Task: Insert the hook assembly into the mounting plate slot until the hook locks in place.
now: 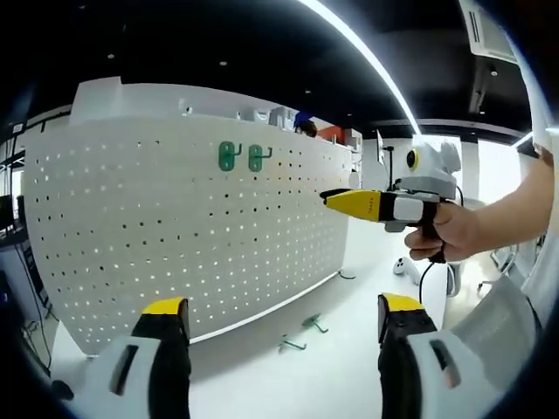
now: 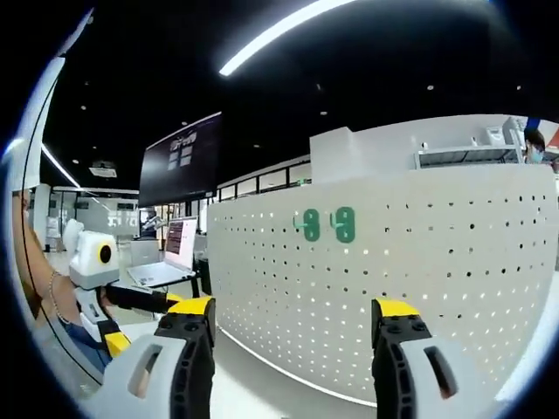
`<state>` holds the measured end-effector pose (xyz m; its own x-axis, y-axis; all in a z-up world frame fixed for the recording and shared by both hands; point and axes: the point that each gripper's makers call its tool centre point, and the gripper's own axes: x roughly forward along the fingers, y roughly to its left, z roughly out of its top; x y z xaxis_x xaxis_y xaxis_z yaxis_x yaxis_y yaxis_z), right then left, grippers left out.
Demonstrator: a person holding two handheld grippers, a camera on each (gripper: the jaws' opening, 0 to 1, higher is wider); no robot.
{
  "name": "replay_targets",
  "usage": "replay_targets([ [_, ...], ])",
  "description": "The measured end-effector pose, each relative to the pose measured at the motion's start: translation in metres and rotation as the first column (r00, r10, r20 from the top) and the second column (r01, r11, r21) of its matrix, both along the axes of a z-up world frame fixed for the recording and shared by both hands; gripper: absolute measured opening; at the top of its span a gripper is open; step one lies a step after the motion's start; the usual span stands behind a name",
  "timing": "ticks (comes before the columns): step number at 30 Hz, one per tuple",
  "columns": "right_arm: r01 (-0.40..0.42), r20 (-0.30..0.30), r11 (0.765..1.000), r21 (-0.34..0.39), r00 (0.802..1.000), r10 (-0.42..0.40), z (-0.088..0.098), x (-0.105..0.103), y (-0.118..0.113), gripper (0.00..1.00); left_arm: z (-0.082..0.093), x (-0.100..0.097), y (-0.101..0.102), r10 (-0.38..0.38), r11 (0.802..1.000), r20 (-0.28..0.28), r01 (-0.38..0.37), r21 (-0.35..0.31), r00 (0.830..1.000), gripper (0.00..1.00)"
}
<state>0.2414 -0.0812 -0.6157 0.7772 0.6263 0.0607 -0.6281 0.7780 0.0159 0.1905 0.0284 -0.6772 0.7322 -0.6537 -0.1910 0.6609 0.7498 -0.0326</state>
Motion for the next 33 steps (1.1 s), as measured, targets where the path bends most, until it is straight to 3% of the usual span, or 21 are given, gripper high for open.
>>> replay_targets([
  [33, 0.039, -0.105, 0.998, -0.042, 0.994, -0.043, -0.054, -0.05, -0.048, 0.78, -0.011, -0.012, 0.006, -0.025, 1.0, -0.009, 0.025, 0.018, 1.0, 0.92],
])
